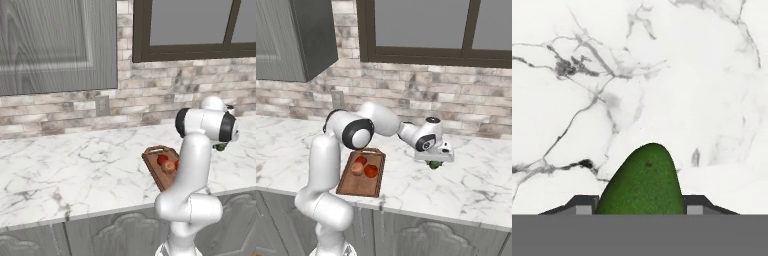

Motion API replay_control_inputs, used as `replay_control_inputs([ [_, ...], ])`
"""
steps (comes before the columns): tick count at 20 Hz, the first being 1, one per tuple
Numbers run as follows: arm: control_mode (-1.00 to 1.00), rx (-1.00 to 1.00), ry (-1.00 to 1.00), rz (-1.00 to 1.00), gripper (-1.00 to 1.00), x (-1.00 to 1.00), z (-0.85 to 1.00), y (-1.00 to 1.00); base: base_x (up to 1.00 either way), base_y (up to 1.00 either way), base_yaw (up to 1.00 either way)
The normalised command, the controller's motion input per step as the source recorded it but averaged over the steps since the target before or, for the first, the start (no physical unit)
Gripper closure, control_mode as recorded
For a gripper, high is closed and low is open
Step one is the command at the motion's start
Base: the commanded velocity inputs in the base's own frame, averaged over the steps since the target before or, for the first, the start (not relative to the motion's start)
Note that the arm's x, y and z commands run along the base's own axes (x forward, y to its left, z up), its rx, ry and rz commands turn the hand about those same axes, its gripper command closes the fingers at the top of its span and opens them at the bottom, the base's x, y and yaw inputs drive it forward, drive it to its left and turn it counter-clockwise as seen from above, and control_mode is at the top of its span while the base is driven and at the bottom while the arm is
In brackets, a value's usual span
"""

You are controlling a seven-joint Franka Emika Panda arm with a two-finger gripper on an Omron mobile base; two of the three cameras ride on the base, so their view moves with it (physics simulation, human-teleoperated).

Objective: Place the avocado, onion, tomato, and bell pepper on the cutting board.

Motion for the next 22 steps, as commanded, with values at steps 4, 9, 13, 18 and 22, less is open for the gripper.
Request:
replay_control_inputs([
  [4,-1.00,0.03,0.00,-0.02,1.00,-0.33,0.39,0.02,0.00,0.00,0.00],
  [9,-1.00,0.01,0.00,0.00,1.00,-0.43,0.76,0.36,0.00,0.00,0.00],
  [13,-1.00,0.01,0.00,0.00,1.00,-0.57,0.84,0.67,0.00,0.00,0.00],
  [18,-1.00,0.00,0.00,0.00,1.00,-0.68,0.73,0.70,0.00,0.00,0.00],
  [22,-1.00,0.00,-0.07,0.00,1.00,-0.75,0.42,0.59,0.00,0.00,0.00],
])
